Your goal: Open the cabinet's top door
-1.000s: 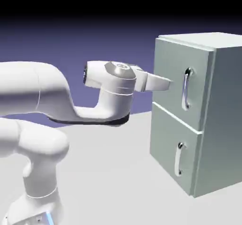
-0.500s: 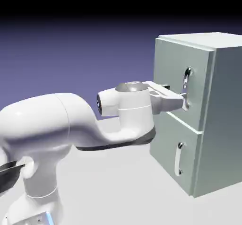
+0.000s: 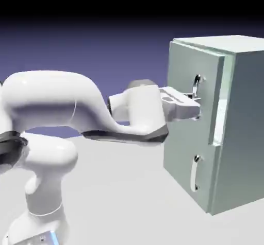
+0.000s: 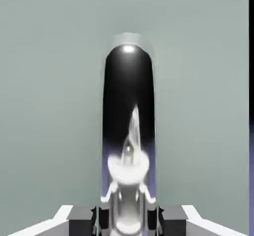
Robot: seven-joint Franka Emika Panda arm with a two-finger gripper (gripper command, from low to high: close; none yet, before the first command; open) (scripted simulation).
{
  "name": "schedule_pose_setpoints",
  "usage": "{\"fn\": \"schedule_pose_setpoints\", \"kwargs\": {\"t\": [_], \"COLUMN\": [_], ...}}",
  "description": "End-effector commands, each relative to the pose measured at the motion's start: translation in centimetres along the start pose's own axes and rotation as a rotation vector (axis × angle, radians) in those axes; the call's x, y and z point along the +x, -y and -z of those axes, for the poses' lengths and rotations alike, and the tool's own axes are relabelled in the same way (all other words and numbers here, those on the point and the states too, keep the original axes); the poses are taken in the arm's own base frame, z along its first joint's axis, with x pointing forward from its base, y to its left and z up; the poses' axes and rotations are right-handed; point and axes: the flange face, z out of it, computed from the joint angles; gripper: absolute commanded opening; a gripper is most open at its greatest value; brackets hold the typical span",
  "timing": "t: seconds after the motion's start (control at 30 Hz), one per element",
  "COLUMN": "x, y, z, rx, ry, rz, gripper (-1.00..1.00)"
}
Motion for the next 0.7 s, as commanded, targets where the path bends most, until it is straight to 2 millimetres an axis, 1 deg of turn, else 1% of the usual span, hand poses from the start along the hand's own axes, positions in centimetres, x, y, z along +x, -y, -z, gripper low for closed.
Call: {"fn": "schedule_pose_setpoints", "kwargs": {"t": [0.0, 0.17, 0.33, 0.67], "x": [-0.2, -1.4, -2.6, -4.9], "y": [0.2, 1.4, 2.6, 4.9], "z": [0.6, 3.3, 5.5, 8.8], "rx": [-0.016, -0.088, -0.151, -0.254], "ry": [-0.017, -0.089, -0.152, -0.255], "rz": [0.001, 0.001, 0.0, 0.001], "gripper": [-1.0, -1.0, -1.0, -1.0]}}
